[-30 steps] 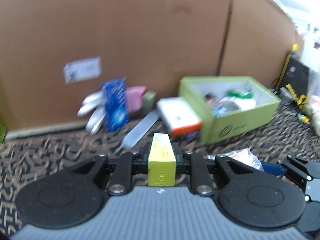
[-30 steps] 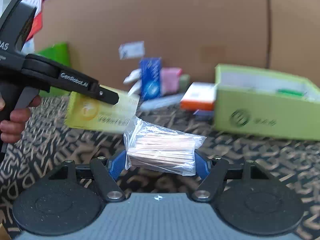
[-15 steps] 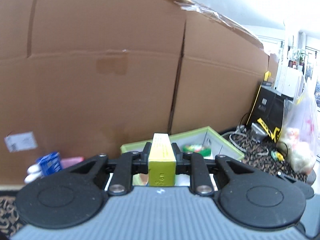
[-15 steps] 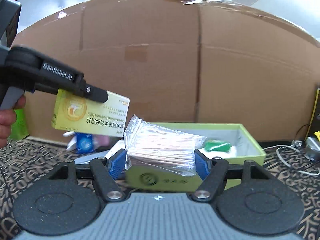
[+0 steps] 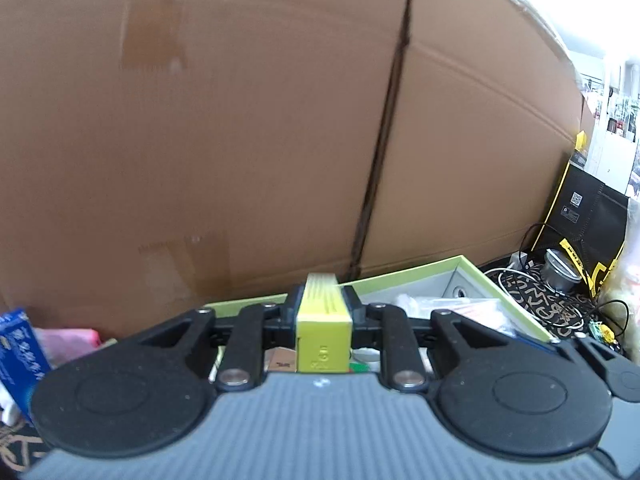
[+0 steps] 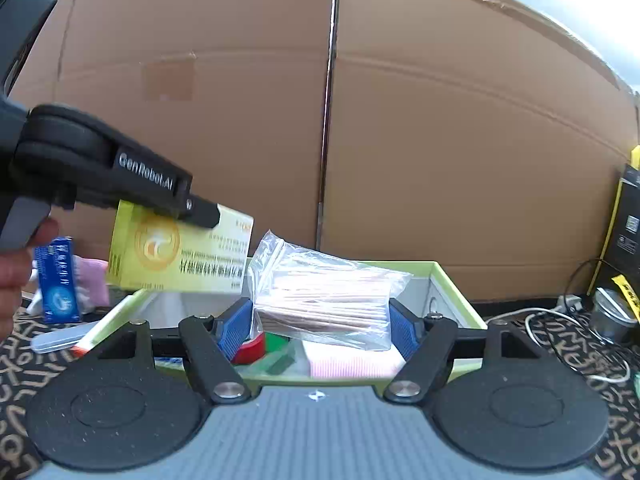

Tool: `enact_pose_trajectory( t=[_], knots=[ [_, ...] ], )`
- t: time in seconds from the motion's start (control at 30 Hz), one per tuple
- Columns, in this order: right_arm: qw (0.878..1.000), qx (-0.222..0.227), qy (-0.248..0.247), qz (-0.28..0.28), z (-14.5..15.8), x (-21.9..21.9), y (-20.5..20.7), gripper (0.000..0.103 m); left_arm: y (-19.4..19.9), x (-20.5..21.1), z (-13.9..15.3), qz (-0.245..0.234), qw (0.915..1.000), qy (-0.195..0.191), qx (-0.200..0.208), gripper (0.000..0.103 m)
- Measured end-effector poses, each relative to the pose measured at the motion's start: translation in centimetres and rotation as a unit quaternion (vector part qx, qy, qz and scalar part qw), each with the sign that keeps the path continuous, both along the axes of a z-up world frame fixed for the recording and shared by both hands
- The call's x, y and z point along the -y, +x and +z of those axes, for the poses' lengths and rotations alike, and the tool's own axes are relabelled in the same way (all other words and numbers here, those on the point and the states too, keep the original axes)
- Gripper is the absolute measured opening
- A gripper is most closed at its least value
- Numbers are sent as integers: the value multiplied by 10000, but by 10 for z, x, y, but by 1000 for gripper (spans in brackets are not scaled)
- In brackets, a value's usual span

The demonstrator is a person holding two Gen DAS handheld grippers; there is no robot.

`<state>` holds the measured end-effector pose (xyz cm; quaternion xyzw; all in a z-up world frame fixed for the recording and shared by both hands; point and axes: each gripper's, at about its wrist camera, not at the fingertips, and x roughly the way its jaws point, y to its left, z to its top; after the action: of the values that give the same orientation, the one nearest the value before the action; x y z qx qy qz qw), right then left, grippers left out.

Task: Organize objects
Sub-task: 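Carry the yellow box and toothpick bag into the shoebox and release both, then move both tools back toward the blue box and orange-white box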

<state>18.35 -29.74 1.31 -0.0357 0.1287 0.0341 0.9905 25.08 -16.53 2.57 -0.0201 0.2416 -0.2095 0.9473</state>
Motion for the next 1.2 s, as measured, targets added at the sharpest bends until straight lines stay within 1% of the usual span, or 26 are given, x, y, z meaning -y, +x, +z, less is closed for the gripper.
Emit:
enact_pose_trajectory(
  t=[0.03, 0.07, 0.1, 0.13, 0.17, 0.2, 0.23, 0.3, 0.4, 0.57, 0.83, 0.93, 1.07, 1.2],
  knots=[
    [9999, -40, -20, 93, -3, -1, 6, 76, 2, -2, -4, -25, 10000, -56, -23, 35],
    [9997, -144, -44, 202, -7, -1, 12, 79, 3, -5, -7, 19, 9999, -107, -44, 63],
    [9994, -240, -64, 261, -11, -3, 16, 81, 1, -9, -9, 127, 9997, -194, 16, 82],
    [9993, -266, -96, 252, -14, -4, 17, 82, -3, -13, -10, 214, 9993, -271, 136, 87],
    [9993, -254, -144, 213, -16, -5, 16, 85, -7, -17, -11, 242, 9990, -289, 237, 89],
    [9995, -207, -169, 148, -17, -5, 13, 88, -8, -18, -11, 234, 9990, -251, 275, 90],
    [9997, -141, -154, 87, -17, -4, 10, 89, -10, -19, -11, 237, 9991, -225, 286, 91],
    [9999, -91, -60, 25, -15, -2, 4, 92, -13, -20, -11, 295, 9989, -210, 290, 102],
    [9999, -91, 81, 15, -10, 0, -4, 92, -23, -25, -8, 363, 9984, -273, 346, 103],
    [9998, -49, 215, 0, 2, 2, -22, 93, -46, -32, 1, 341, 9987, -269, 282, 103],
    [9995, 173, 252, 106, 15, -12, -55, 97, -84, -53, 17, 612, 9977, 89, 259, 103],
    [9992, 221, 279, 172, 19, -18, -68, 97, -101, -66, 21, 640, 9977, 97, 198, 103],
    [9989, 242, 283, 292, 21, -28, -83, 97, -127, -85, 27, 721, 9970, 217, 178, 103],
    [9982, 221, 356, 435, 18, -38, -98, 97, -149, -110, 22, 867, 9960, 199, 102, 103]
  ],
)
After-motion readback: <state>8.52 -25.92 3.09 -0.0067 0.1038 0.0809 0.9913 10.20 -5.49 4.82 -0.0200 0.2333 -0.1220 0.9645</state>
